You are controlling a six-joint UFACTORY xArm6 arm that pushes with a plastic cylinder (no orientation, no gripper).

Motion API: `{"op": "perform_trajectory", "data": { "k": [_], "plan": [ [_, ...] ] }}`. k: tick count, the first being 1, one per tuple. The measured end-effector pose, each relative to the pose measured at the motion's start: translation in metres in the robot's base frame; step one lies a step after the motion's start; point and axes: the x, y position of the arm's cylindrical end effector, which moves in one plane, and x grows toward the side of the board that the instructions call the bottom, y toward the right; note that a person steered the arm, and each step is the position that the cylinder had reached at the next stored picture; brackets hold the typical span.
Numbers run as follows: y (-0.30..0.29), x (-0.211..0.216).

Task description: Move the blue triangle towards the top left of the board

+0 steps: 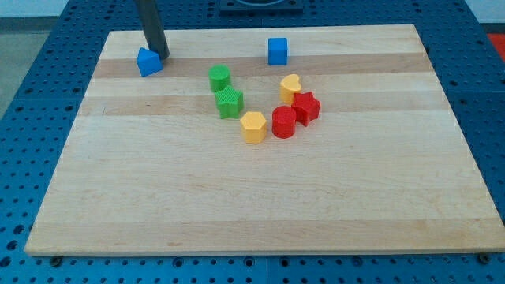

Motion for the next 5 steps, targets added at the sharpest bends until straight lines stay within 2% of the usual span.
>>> {"op": "perform_trajectory", "data": {
  "k": [1,2,3,5],
  "plan": [
    [0.003,0.003],
    [0.036,0.032],
    [0.04,0.073],
    [0.006,0.07]
  ]
}}
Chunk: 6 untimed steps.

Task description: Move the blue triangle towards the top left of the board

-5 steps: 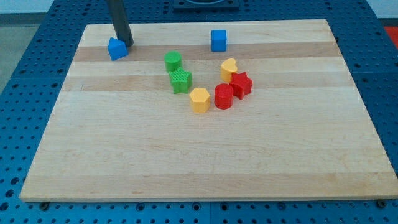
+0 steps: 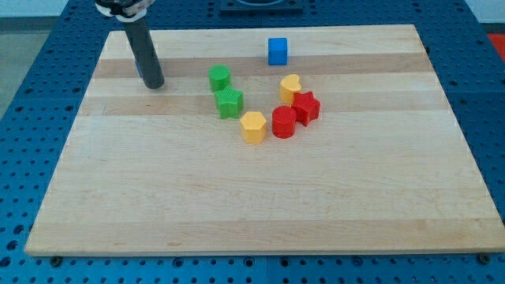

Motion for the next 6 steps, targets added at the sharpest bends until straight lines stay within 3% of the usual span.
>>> {"op": "perform_trajectory", "data": {
  "k": [6],
  "plan": [
    [-0.035,-0.046]
  ]
}}
